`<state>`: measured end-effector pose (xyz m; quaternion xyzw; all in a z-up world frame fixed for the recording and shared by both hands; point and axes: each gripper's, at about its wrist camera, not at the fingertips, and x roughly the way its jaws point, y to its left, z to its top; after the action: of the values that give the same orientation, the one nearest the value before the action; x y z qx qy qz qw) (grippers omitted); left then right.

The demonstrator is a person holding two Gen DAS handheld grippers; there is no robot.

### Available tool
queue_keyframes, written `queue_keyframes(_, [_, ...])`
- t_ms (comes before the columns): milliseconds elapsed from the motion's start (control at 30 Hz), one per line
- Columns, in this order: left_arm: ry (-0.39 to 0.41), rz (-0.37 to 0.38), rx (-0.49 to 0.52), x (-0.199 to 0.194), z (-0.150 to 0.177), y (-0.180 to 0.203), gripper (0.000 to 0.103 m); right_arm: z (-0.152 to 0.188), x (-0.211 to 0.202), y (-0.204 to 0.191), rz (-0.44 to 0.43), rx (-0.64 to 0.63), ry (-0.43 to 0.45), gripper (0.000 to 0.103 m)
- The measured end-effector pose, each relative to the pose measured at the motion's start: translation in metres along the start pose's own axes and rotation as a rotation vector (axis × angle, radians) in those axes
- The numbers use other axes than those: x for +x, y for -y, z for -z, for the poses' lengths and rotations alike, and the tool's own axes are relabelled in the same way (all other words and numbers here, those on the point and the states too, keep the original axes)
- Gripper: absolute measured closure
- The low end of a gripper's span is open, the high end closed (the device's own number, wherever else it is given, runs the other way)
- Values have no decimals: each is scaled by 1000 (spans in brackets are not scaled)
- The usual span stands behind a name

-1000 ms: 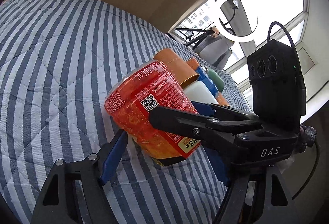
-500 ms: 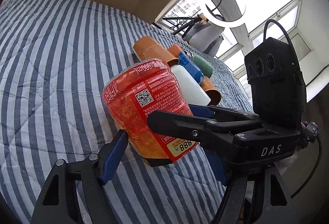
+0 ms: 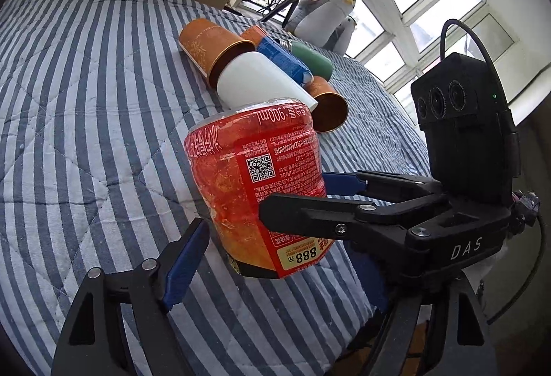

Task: Flip cup upside down
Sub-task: 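Lift and rotate the canister with the right gripper until its lid points up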

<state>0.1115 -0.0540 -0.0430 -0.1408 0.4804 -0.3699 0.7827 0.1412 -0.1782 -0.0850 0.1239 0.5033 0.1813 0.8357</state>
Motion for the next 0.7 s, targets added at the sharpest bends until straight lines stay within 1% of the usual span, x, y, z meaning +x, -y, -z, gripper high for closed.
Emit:
queue_keyframes(67, [23,-32,10,-12,8,-8,18,-1,0,1,-9,-3,1,29])
queue_keyframes(133, [37,-37,6,-19,13,-15,17,-3,1,0,-9,-14,2,29])
queue_keyframes(233, [69,-54,-8,-34,22,-30,17,-10,5,-4,15,-41,4,29])
queue_keyframes(333, [98,-72,-12,-49,31,-43,16,-20,12,-8,43,-78,-15,29])
queue_keyframes(467, [119,-82,-16,-63,41,-52,16,-40,15,-26,114,-172,-34,28])
queue_keyframes(500, [121,-87,-13,-65,43,-53,16,-43,17,-32,135,-208,-51,26])
queue_keyframes(633, [120,-90,-18,-68,41,-59,16,-50,29,-57,257,-345,-118,26])
queue_keyframes(700, [118,-78,-22,-66,36,-60,16,-53,34,-62,282,-355,-138,26])
